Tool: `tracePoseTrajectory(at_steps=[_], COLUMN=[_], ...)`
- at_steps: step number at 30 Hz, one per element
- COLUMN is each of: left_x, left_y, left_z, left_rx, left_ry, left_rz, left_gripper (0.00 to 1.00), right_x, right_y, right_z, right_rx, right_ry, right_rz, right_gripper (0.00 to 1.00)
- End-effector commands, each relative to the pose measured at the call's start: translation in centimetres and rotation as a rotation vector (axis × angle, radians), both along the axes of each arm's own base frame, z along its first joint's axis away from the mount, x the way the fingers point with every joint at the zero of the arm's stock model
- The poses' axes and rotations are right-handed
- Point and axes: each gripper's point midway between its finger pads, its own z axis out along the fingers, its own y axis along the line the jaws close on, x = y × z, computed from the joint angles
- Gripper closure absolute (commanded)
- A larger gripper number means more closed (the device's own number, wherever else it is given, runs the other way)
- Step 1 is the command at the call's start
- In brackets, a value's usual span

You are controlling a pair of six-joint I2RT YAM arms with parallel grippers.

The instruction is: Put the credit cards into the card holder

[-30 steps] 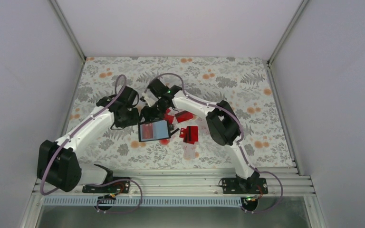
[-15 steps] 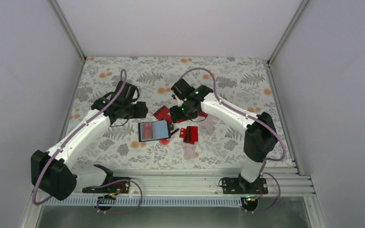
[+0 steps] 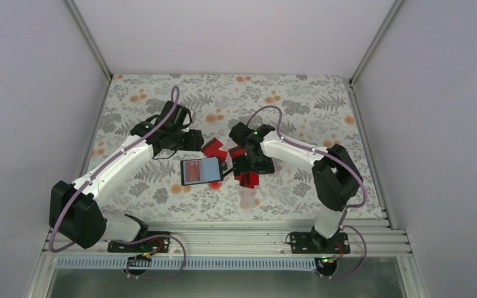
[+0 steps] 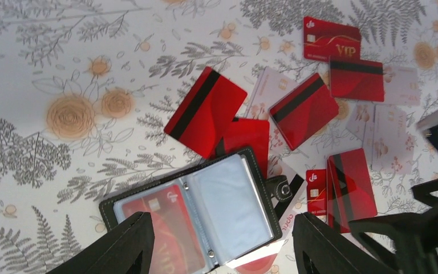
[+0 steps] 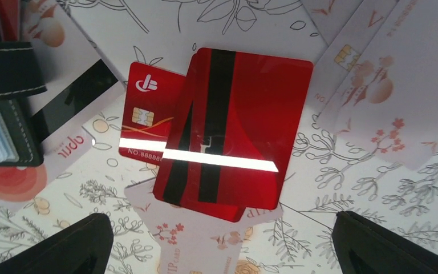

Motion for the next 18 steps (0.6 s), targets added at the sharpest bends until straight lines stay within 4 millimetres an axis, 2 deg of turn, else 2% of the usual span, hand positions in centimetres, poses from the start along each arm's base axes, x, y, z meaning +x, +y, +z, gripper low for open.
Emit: tracePoseTrajectory(at_steps=[1, 7, 10, 14, 18], left_x=[0.3, -0.6, -0.8, -0.8, -0.8], left_y=[-0.9, -0.6, -0.7, -0.8, -0.7], left_z=[1.4, 0.6, 0.5, 0.6, 0.8], left_rx=[-0.016, -0.027, -0.038, -0.046, -0.040], left_ry=[-0.033, -0.032, -0.030, -0.029, -0.035], left_rz=[-0.066, -0.068, -0.062, -0.064, -0.071], left_gripper=[0.38, 0.38, 0.38, 0.38, 0.38], right_x=[0.1, 0.6, 1.0, 1.0, 1.1], right_y=[0.4, -0.5, -1.1, -1.2, -1.0], right_z=[-1.7, -3.4, -3.7, -4.5, -4.9], right_rx=[0.002, -0.057, -0.059, -0.039, -0.024], right_ry=[0.034, 0.045, 0.042, 0.060, 0.069], right_rz=[-0.086, -0.112, -0.125, -0.123, -0.122], right_gripper=[0.03, 0.09, 0.16, 0.22, 0.23])
